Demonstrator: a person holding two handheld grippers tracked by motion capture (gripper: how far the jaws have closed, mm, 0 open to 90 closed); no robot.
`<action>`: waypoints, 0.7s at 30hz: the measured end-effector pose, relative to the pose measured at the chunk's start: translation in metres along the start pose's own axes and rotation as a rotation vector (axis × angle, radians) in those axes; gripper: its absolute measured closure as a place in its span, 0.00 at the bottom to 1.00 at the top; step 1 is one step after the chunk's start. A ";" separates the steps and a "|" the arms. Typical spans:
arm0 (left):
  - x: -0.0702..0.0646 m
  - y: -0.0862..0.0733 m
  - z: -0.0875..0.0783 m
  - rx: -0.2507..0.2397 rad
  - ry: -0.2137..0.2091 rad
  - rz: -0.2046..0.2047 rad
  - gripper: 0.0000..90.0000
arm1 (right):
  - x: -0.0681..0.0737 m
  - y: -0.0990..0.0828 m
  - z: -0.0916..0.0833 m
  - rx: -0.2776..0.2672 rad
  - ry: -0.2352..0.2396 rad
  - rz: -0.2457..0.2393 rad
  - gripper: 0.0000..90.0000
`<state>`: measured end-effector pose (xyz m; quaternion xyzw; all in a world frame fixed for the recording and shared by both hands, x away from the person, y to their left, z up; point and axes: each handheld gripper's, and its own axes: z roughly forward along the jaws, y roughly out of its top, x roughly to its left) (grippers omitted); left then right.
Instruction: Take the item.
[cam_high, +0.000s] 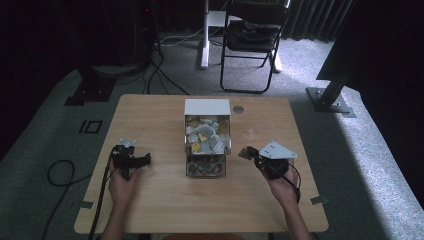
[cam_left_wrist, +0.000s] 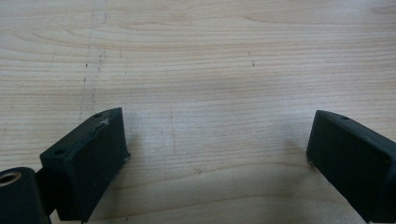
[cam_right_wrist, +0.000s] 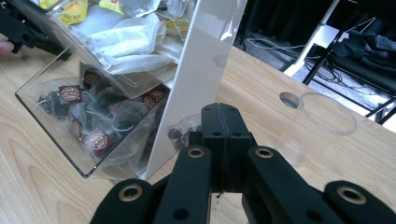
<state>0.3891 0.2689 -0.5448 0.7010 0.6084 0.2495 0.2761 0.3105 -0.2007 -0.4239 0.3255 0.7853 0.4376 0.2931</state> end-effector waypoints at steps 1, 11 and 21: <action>0.000 0.000 0.000 0.000 0.000 0.000 0.06 | -0.001 0.000 0.000 0.001 -0.002 0.002 1.00; 0.000 0.000 0.000 0.000 0.000 0.000 0.06 | -0.011 0.000 0.002 0.002 -0.022 0.018 1.00; 0.000 0.000 0.000 0.000 0.000 0.000 0.06 | -0.020 -0.002 0.006 0.003 -0.042 0.036 1.00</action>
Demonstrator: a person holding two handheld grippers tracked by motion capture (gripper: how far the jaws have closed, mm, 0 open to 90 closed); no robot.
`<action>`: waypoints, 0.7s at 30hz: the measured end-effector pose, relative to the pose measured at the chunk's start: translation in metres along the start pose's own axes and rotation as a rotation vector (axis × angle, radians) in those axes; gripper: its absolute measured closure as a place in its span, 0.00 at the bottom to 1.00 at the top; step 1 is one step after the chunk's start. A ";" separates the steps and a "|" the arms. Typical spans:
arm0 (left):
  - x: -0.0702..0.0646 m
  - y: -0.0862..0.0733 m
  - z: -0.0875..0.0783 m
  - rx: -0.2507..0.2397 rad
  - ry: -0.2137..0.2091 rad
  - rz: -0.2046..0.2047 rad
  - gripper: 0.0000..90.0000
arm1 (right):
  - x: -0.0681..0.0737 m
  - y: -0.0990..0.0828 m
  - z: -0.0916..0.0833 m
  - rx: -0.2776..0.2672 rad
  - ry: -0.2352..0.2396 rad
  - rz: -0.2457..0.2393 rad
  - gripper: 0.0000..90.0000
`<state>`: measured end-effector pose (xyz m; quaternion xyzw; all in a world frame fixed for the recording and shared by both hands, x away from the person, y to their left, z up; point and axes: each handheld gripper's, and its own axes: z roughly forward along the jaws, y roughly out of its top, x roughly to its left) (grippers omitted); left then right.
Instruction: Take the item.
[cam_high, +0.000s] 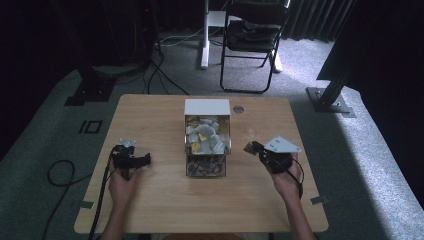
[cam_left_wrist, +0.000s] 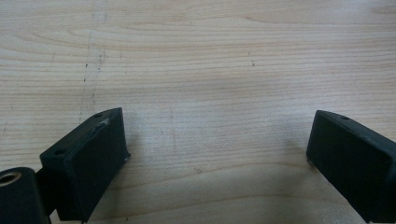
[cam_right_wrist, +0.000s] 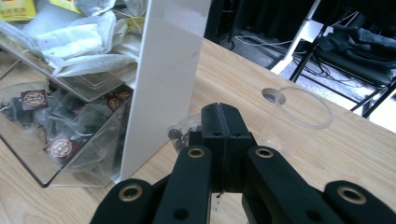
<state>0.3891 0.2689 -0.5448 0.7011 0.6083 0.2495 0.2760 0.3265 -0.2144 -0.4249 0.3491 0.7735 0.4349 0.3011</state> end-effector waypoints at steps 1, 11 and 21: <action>0.000 0.000 0.000 0.000 0.000 0.000 0.06 | -0.001 0.000 0.001 -0.001 -0.001 0.000 1.00; 0.000 0.000 0.000 0.000 0.000 0.000 0.06 | -0.011 -0.001 0.004 0.005 -0.024 0.015 1.00; 0.000 0.000 0.000 0.000 0.000 0.000 0.06 | -0.021 0.002 0.009 0.001 -0.041 0.026 1.00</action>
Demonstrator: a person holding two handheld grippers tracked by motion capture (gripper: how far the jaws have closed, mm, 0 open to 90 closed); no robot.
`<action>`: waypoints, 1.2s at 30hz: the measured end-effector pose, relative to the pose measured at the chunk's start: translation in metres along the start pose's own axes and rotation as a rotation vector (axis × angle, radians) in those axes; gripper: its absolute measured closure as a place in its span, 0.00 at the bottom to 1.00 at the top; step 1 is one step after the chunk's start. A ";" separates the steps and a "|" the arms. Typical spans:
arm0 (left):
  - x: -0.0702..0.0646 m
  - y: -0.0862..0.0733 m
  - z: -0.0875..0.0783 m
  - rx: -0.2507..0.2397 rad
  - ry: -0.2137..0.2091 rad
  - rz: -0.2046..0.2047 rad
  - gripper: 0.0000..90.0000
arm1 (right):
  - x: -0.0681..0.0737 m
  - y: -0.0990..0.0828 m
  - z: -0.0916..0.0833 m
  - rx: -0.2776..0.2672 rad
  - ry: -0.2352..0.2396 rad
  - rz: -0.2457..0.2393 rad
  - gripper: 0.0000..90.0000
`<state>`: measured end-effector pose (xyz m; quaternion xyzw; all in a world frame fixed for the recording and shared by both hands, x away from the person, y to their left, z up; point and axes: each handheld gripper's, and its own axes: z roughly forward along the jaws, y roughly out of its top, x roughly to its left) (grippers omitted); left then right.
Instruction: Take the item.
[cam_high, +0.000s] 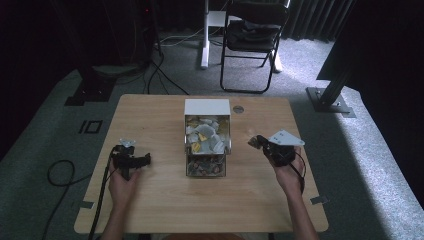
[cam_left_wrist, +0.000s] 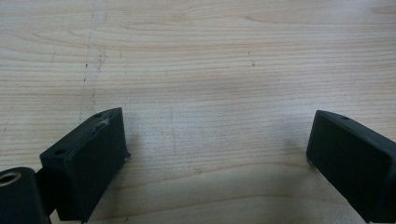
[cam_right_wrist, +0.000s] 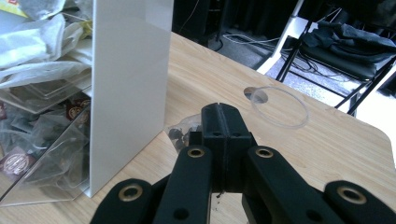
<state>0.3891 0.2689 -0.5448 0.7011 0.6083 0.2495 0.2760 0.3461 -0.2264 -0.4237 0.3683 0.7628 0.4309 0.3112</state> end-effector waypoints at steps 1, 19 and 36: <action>0.000 0.000 0.000 0.000 0.000 0.000 0.06 | -0.001 0.000 0.000 0.001 0.001 0.004 1.00; 0.000 0.000 0.000 0.000 0.000 0.000 0.06 | -0.014 -0.002 0.011 0.019 -0.023 0.028 1.00; 0.000 0.000 0.000 0.000 0.000 0.000 0.06 | -0.029 0.003 0.017 0.027 -0.044 0.042 1.00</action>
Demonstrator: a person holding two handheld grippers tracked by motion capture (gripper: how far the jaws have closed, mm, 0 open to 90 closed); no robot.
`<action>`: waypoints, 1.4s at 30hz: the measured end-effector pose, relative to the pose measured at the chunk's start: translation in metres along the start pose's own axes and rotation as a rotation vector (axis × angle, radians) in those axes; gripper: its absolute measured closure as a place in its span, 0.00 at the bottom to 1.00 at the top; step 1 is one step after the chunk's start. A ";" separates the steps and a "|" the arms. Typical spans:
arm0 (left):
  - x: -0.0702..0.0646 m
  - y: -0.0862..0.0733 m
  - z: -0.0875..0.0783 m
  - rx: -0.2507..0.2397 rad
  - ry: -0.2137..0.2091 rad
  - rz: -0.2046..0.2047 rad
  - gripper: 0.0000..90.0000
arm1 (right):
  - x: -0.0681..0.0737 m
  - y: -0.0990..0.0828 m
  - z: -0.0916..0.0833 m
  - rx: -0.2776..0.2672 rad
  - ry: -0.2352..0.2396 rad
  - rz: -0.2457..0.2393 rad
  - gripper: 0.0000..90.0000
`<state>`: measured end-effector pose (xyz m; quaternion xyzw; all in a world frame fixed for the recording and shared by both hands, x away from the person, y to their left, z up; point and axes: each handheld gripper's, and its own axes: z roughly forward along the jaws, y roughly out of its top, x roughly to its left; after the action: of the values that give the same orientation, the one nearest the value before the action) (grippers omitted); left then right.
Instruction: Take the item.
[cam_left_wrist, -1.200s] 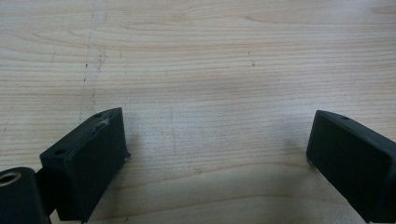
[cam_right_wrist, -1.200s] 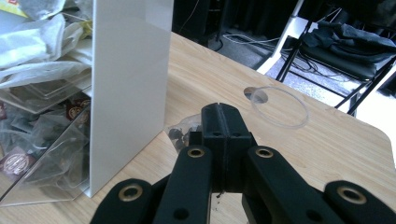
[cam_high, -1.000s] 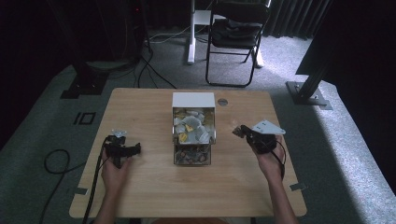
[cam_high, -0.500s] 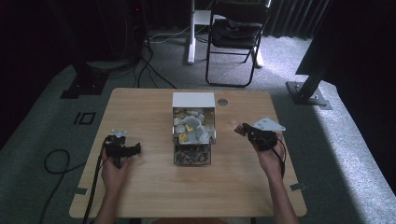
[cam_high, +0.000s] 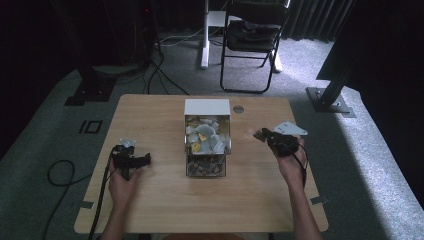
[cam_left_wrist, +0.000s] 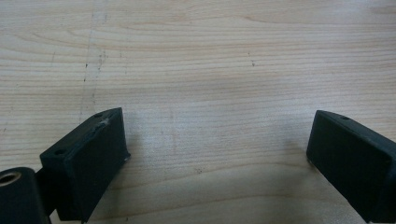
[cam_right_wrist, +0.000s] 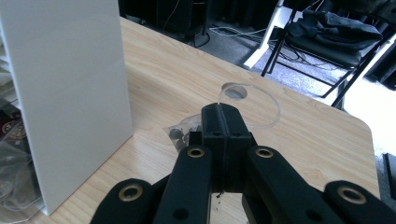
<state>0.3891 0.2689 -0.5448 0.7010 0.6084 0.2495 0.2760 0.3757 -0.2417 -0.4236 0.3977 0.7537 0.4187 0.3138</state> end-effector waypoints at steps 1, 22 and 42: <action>0.000 0.000 0.000 0.000 0.000 0.000 0.06 | -0.001 0.000 0.001 0.000 -0.001 0.002 1.00; 0.000 0.000 0.000 0.000 0.000 0.000 0.06 | -0.016 0.006 0.012 0.003 -0.022 0.028 1.00; 0.000 0.000 0.000 0.000 -0.001 -0.002 0.06 | -0.029 0.015 0.029 0.003 -0.043 0.034 1.00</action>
<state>0.3891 0.2688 -0.5448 0.7006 0.6089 0.2490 0.2765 0.4183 -0.2507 -0.4191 0.4197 0.7406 0.4141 0.3223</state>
